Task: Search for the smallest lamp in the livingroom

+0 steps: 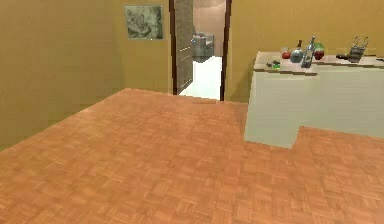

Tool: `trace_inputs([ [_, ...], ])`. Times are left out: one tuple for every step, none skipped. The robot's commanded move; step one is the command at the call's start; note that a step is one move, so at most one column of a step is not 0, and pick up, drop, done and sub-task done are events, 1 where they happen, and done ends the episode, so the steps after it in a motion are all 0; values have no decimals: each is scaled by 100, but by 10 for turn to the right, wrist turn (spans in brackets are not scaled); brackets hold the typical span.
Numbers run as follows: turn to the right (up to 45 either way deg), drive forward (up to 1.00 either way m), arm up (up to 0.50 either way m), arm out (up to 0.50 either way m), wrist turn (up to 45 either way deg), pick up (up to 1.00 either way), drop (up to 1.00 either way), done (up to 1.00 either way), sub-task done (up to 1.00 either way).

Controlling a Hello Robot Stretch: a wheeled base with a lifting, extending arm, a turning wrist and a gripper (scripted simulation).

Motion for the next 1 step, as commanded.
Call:
trace_inputs([
  [0,100,0,0,0,0,0,0,0],
])
